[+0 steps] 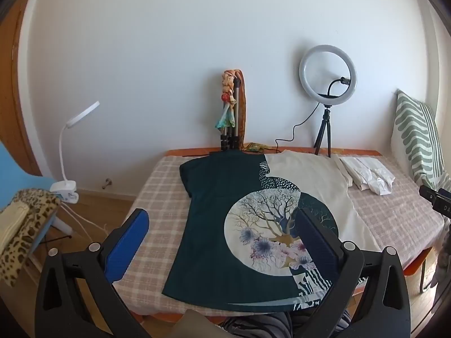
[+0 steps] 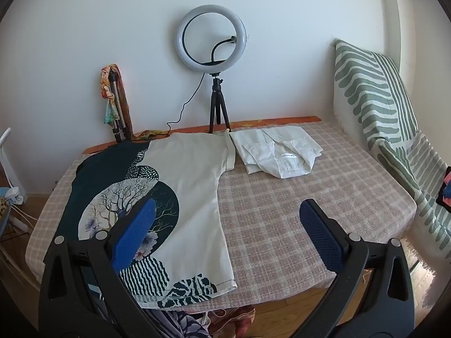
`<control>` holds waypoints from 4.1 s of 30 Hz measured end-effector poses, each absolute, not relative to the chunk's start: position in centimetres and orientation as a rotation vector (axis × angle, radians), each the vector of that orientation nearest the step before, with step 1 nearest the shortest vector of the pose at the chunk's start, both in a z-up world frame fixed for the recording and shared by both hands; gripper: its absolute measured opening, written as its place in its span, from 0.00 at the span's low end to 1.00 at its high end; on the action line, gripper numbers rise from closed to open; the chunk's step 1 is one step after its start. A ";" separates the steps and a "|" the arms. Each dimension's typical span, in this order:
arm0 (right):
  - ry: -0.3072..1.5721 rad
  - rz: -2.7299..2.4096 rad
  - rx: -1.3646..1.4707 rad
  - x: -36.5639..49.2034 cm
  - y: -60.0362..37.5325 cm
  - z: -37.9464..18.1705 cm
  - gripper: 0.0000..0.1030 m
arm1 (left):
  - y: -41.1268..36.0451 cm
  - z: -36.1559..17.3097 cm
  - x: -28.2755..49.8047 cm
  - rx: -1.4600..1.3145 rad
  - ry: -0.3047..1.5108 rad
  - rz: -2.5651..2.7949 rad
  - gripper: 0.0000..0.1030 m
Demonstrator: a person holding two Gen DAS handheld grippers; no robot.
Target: Fold small clothes
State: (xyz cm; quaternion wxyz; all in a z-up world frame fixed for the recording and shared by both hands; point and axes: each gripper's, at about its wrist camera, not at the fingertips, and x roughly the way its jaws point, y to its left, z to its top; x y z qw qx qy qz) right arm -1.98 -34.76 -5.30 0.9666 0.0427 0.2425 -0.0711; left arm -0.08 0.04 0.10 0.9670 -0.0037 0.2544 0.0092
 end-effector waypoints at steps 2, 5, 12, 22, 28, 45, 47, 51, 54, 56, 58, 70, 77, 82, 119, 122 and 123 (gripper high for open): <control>0.495 -0.139 0.091 -1.9 -34.8 -5.3 1.00 | -0.1 0.3 0.1 0.008 0.510 0.023 1.00; 0.498 -0.137 0.091 -2.0 -34.7 -5.3 1.00 | 0.1 0.5 -0.1 0.007 0.495 0.026 1.00; 0.500 -0.149 0.094 -1.7 -35.3 -4.5 1.00 | -0.7 0.9 -0.5 0.018 0.493 0.036 1.00; 0.505 -0.150 0.075 -1.8 -34.7 -5.2 1.00 | -0.3 0.8 -0.4 0.007 0.492 0.027 1.00; 0.507 -0.150 0.080 -1.8 -34.7 -5.2 1.00 | -0.2 0.8 -0.2 0.002 0.493 0.023 1.00; 0.510 -0.147 0.085 -1.7 -34.8 -5.4 1.00 | 0.0 0.4 0.0 -0.003 0.501 0.021 1.00; 0.511 -0.145 0.090 -1.7 -34.9 -5.6 1.00 | -0.1 0.4 0.0 -0.004 0.503 0.022 1.00; 0.513 -0.150 0.090 -1.5 -34.8 -5.6 1.00 | -0.2 0.1 -0.1 -0.002 0.501 0.019 1.00; 0.513 -0.151 0.090 -1.4 -34.7 -5.7 1.00 | -0.4 0.0 -0.2 0.000 0.500 0.017 1.00; 0.514 -0.152 0.090 -1.5 -34.8 -5.6 1.00 | -0.1 0.3 -0.1 -0.004 0.500 0.017 1.00; 0.514 -0.151 0.091 -1.5 -34.8 -5.7 1.00 | -0.2 0.3 -0.1 -0.005 0.500 0.016 1.00; 0.518 -0.151 0.092 -1.5 -34.7 -5.7 1.00 | 0.2 0.4 -0.1 -0.006 0.502 0.017 1.00; 0.519 -0.150 0.092 -1.5 -34.7 -5.7 1.00 | 0.2 0.4 0.0 -0.006 0.504 0.018 1.00; 0.520 -0.150 0.092 -1.5 -34.7 -5.7 1.00 | 0.2 0.3 0.0 -0.006 0.507 0.016 1.00; 0.600 0.256 -0.018 15.9 -17.6 -4.4 1.00 | 10.0 -15.1 4.0 -0.258 0.829 0.076 0.85; 0.674 0.338 -0.004 18.7 -14.2 -5.5 1.00 | 10.7 -16.7 4.4 -0.296 0.837 0.083 0.78; 0.685 0.348 -0.021 19.5 -12.7 -5.6 1.00 | 10.9 -17.1 4.5 -0.312 0.838 0.083 0.77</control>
